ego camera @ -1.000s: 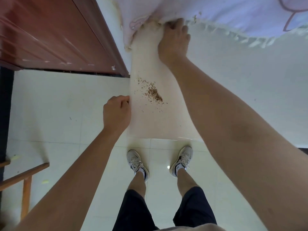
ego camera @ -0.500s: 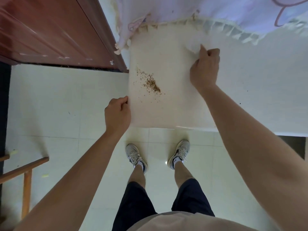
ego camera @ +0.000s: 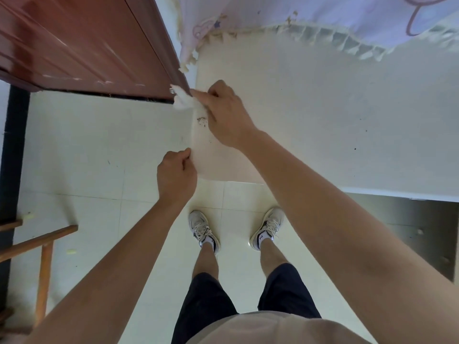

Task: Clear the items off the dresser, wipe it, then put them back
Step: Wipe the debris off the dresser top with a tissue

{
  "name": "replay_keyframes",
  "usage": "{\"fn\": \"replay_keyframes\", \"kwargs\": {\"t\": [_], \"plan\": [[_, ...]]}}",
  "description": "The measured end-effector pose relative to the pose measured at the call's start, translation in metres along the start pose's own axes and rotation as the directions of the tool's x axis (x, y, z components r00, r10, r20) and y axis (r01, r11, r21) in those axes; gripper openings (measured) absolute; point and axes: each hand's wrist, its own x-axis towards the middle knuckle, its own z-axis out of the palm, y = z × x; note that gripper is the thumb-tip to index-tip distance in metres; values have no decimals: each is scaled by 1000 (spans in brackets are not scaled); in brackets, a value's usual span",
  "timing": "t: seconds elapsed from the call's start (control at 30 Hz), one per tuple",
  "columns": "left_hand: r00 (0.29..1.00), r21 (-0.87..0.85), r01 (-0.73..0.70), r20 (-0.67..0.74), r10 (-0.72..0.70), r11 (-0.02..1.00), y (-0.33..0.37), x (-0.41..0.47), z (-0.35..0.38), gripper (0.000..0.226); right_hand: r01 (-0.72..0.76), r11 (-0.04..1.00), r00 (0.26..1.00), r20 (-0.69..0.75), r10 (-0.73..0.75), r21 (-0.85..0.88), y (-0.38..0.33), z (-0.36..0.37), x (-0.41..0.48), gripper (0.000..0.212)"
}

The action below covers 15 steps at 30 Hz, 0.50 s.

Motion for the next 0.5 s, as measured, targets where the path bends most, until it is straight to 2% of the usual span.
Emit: {"fn": "replay_keyframes", "kwargs": {"t": [0.07, 0.1, 0.23, 0.3, 0.37, 0.4, 0.43, 0.5], "plan": [[1000, 29, -12, -4, 12, 1000, 0, -4, 3, 24, -140, 974, 968, -181, 172, 177, 29, -19, -24, 53], [1000, 37, -15, -8, 15, 999, 0, -6, 4, 22, -214, 952, 926, -266, 269, 218, 47, -30, -39, 49], [999, 67, -19, -33, 22, 998, 2, -9, 9, 23, -477, 863, 706, -513, 488, 165, 125, -64, -112, 48], [999, 66, -23, -43, 26, 998, 3, -9, 9, 23, -677, 731, 584, -542, 604, 85, 156, -72, -152, 52], [998, 80, -31, -50, 36, 996, 3, -10, 10, 22, -859, 511, 442, -528, 725, -18, 166, -68, -187, 52], [998, 89, -35, -51, 40, 995, 3, -10, 11, 20, -889, 453, 418, -521, 744, -66, 160, -60, -198, 50], [998, 96, -34, -53, 39, 995, 3, -11, 11, 18, -885, 453, 441, -507, 741, -108, 148, -52, -205, 49], [998, 94, -28, -62, 34, 995, 1, -10, 12, 19, -810, 556, 573, -450, 685, -185, 114, -29, -208, 47]]}}
